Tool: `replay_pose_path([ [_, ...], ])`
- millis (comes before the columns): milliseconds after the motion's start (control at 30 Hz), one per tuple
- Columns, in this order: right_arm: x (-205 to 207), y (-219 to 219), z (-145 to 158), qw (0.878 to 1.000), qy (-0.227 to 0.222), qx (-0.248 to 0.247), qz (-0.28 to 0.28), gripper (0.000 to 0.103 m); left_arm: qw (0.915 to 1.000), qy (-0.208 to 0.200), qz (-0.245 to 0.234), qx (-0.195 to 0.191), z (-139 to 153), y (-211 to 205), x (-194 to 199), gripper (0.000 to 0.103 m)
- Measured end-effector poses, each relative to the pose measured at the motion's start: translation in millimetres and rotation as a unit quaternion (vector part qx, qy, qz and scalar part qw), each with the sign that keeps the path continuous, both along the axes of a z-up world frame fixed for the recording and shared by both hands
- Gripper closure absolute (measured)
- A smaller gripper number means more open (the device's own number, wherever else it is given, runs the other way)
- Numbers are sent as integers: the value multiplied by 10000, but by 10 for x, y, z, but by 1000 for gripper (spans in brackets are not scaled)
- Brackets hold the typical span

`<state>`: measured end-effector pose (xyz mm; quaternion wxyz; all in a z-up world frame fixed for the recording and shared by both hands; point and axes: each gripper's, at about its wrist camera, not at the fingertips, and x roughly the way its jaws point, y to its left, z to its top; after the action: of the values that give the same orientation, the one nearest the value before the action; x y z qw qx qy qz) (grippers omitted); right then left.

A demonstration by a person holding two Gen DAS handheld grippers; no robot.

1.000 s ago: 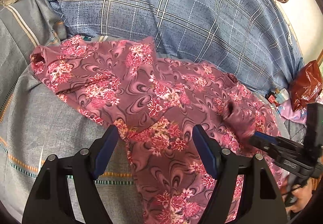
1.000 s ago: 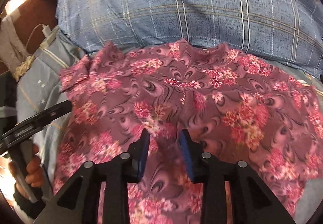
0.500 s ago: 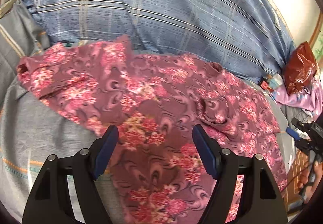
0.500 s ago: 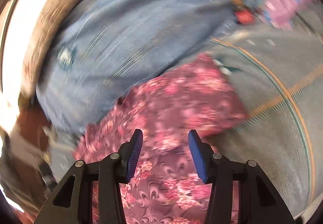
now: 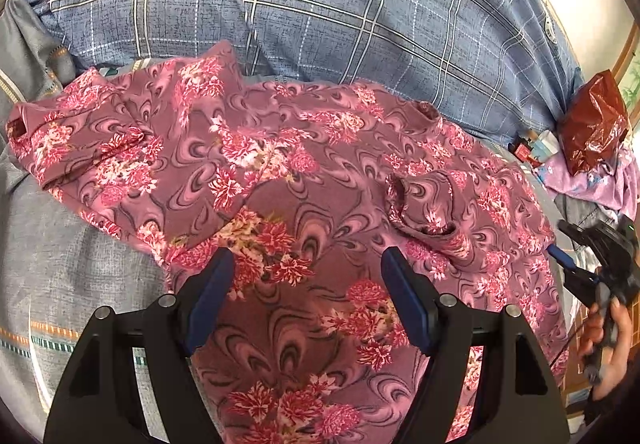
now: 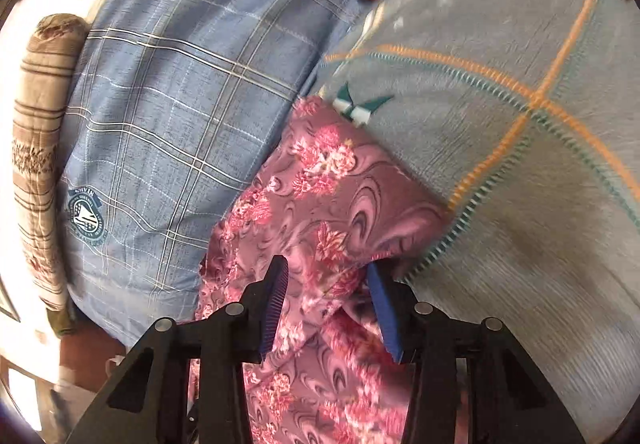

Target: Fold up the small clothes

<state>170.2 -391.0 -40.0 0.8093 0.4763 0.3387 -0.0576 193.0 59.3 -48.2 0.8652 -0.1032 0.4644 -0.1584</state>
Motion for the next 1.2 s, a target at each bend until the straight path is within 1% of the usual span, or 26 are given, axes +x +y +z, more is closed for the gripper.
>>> replay_pose_path([
  [67,-59,221,126,9989,-314,-82,334,58,9999,35,33,-121,-8,18,26,28],
  [100,-34,433,165,9956,-506,-66,786,55,9998,67,35,-170,-16,23,37,28],
  [133,30,591,161,9916,-573,-2,1156,46,9997,112,31,-221,-30,26,50,28],
  [167,116,748,133,9862,-584,128,1545,43,9996,138,32,-229,-40,26,58,28],
  [200,256,979,43,9770,-548,425,2014,43,9997,149,40,-203,-49,26,54,28],
  [267,435,1252,-131,9676,-428,890,2325,43,9998,118,46,-131,-47,35,32,28],
  [333,573,1434,-285,9631,-264,1238,2376,43,9999,50,77,-82,-26,60,11,28],
  [400,654,1570,-410,9618,-146,1512,2277,43,9999,27,109,-128,-9,98,11,28],
  [433,693,1623,-487,9626,-48,1690,2116,45,9997,40,122,-194,-5,117,19,28],
  [500,702,1619,-509,9683,-100,1813,1717,46,9994,76,140,-304,-4,141,35,28],
  [533,712,1634,-522,9703,-88,1848,1560,47,9993,94,155,-340,-5,150,41,28],
  [567,720,1643,-533,9715,-50,1885,1436,53,9992,103,164,-361,-3,156,45,28],
  [600,749,1656,-552,9722,9,1935,1318,61,9991,103,169,-376,0,161,44,28],
  [633,791,1670,-564,9716,16,1981,1296,90,9991,92,175,-379,7,164,41,28],
  [667,845,1702,-571,9699,14,2036,1337,95,9991,74,181,-378,12,164,36,28],
  [733,876,1745,-487,9685,-155,2088,1346,95,9991,34,208,-377,23,174,26,28],
  [767,909,1825,-388,9656,-351,2118,1465,95,9990,26,228,-376,23,180,27,28],
  [833,944,1982,-215,9596,-600,2094,1781,95,9989,55,262,-391,4,193,43,28],
  [900,973,2141,-116,9547,-714,2044,2043,95,9987,118,297,-399,-20,204,61,28],
  [933,1001,2246,-117,9526,-694,1992,2195,95,9987,127,310,-395,-26,210,63,28],
  [967,998,2294,-137,9529,-632,1915,2267,91,9986,128,324,-392,-28,216,65,28],
  [1000,1004,2358,-195,9533,-557,1835,2334,90,9985,122,346,-395,-24,227,65,28],
  [1033,1031,2431,-287,9544,-367,1652,2458,90,9984,110,367,-404,-18,240,64,28],
  [1100,1007,2496,-370,9572,-164,1314,2574,89,9982,90,408,-438,-8,276,64,28],
  [1133,975,2502,-404,9554,-82,1180,2707,86,9980,90,423,-460,-6,296,64,28],
  [1200,895,2474,-408,9497,12,1076,2940,79,9976,103,455,-503,-7,325,67,28],
])
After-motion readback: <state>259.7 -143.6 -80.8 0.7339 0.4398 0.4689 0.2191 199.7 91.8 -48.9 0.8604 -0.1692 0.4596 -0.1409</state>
